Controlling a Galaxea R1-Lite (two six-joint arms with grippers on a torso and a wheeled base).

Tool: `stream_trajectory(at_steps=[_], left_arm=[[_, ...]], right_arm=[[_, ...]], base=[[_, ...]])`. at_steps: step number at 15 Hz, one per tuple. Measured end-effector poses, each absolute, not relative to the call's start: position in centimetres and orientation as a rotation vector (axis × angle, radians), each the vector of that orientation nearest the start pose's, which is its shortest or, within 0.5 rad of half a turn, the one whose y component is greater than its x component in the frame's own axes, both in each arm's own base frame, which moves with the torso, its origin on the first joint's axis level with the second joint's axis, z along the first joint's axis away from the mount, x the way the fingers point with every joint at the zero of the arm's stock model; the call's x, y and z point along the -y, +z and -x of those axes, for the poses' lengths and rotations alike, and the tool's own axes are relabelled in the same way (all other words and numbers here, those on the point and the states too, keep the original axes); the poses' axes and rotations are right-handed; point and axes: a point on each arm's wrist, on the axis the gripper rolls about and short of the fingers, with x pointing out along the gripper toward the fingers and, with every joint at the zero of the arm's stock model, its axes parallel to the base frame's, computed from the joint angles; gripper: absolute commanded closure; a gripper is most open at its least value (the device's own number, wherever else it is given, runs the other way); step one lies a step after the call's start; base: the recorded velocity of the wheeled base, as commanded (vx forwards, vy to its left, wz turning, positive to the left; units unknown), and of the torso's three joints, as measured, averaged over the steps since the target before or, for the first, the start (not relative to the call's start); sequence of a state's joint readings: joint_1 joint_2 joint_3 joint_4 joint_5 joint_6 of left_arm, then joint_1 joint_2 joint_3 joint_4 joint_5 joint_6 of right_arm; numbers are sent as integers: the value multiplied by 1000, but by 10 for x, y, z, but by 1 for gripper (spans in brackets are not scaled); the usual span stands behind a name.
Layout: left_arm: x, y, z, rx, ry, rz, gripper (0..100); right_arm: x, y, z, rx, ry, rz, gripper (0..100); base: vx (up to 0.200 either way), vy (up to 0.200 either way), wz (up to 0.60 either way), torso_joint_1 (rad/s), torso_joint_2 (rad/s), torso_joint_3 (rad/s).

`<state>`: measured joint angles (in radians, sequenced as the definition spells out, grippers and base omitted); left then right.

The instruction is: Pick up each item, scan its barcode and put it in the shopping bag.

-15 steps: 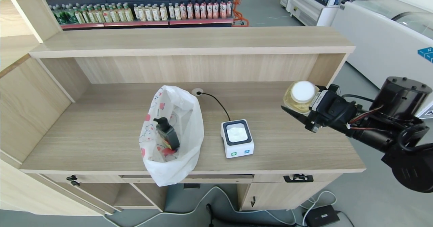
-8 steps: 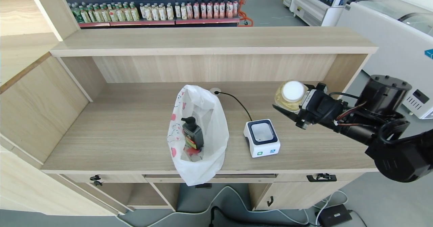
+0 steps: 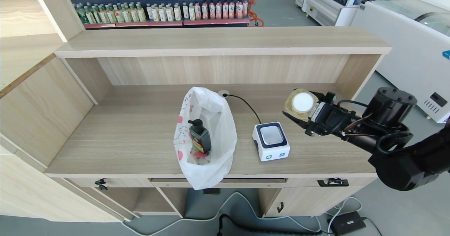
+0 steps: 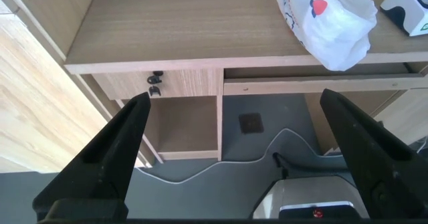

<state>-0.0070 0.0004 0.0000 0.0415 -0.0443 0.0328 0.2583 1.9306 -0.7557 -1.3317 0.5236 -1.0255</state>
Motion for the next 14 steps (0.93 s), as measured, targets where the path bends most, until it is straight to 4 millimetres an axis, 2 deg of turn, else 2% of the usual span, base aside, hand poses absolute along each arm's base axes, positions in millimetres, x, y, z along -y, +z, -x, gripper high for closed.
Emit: stream_trajectory(at_steps=[7, 14], left_arm=[[1, 71, 23, -41, -52, -31, 0], [1, 71, 23, -41, -53, -32, 0]], right_arm=[[-100, 144, -333, 507, 680, 989, 100], [-97, 134, -338, 492, 690, 988, 100]], base=[[0, 0, 0, 0, 0, 0], [0, 0, 0, 0, 0, 0]])
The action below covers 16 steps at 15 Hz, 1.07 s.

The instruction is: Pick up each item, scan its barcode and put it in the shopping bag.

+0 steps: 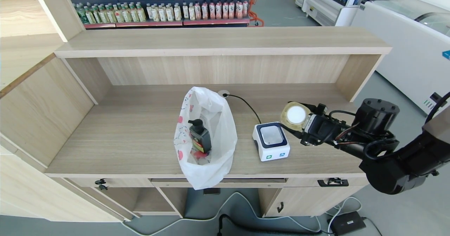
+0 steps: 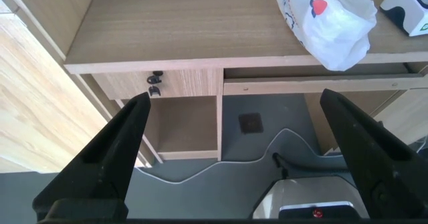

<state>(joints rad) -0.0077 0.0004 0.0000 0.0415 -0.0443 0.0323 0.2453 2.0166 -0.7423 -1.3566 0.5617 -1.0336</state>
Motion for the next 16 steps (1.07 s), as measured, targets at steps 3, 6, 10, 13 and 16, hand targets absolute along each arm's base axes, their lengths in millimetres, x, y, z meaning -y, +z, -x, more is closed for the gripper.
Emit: stream_trajectory(at_steps=[3, 6, 10, 13, 16], left_arm=[[1, 71, 23, -41, -53, -32, 0], [1, 71, 23, -41, -53, -31, 0], [1, 71, 23, -41, -53, -30, 0], [1, 71, 23, -41, -53, -30, 0], [1, 71, 23, -41, -53, -30, 0]], right_arm=[[-94, 128, -343, 479, 694, 986, 100], [-95, 128, -348, 495, 702, 986, 100], [-98, 131, -360, 534, 706, 987, 100], [-99, 127, -364, 533, 708, 985, 100], [-102, 123, -367, 530, 716, 983, 100]], base=[[0, 0, 0, 0, 0, 0], [0, 0, 0, 0, 0, 0], [0, 0, 0, 0, 0, 0], [0, 0, 0, 0, 0, 0], [0, 0, 0, 0, 0, 0]])
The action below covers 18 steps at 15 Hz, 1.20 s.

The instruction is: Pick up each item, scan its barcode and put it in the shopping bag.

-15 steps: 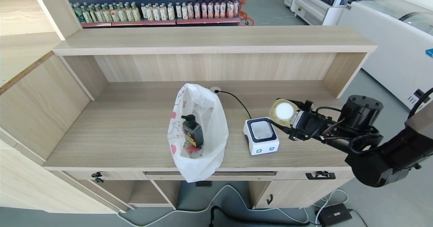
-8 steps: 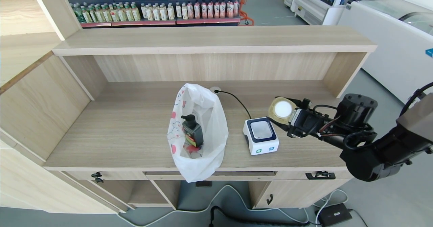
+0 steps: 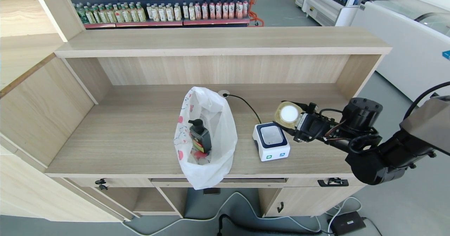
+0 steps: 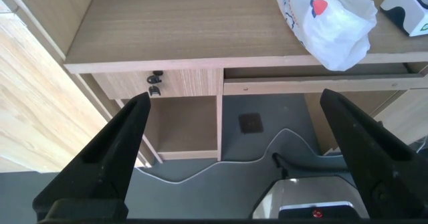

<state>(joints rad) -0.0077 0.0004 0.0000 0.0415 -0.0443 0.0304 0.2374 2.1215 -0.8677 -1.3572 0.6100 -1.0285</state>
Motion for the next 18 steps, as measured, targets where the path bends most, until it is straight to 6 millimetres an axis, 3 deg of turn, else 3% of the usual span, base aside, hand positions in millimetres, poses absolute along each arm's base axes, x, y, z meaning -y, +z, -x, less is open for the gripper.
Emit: stream_trajectory(at_steps=[18], left_arm=[[1, 71, 23, -41, -52, -30, 0]], right_arm=[[-112, 109, -374, 526, 743, 949, 100]], base=[[0, 0, 0, 0, 0, 0]])
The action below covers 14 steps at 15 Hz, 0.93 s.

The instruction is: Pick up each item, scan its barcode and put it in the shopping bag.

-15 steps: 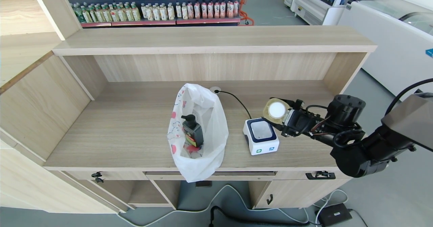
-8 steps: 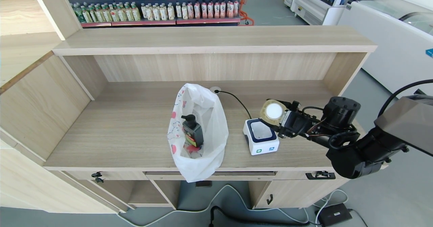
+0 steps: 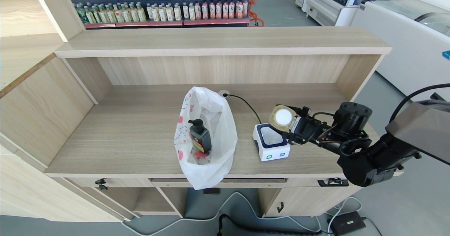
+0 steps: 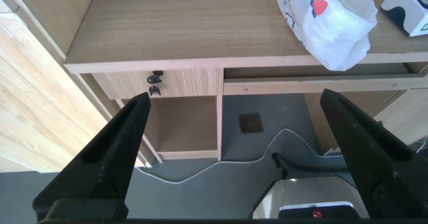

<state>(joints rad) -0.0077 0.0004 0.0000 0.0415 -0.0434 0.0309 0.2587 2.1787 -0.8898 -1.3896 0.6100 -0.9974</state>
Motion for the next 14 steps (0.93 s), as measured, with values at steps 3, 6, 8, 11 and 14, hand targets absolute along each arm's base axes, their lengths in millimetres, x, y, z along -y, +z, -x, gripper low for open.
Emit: stream_trajectory(at_steps=[3, 6, 8, 11, 14], left_arm=[[1, 71, 23, -41, -52, -30, 0], [1, 71, 23, -41, -52, -30, 0], [1, 71, 23, -41, -52, -30, 0], [1, 71, 23, -41, -52, -30, 0], [1, 71, 23, -41, -51, -31, 0]], right_arm=[[-112, 108, -374, 523, 745, 944, 100], [-113, 107, -375, 516, 749, 934, 100], [-114, 107, -374, 522, 750, 930, 100], [-116, 105, -374, 526, 754, 914, 100], [-119, 104, -374, 532, 760, 901, 100]], base=[[0, 0, 0, 0, 0, 0], [0, 0, 0, 0, 0, 0], [0, 0, 0, 0, 0, 0], [0, 0, 0, 0, 0, 0], [0, 0, 0, 0, 0, 0]])
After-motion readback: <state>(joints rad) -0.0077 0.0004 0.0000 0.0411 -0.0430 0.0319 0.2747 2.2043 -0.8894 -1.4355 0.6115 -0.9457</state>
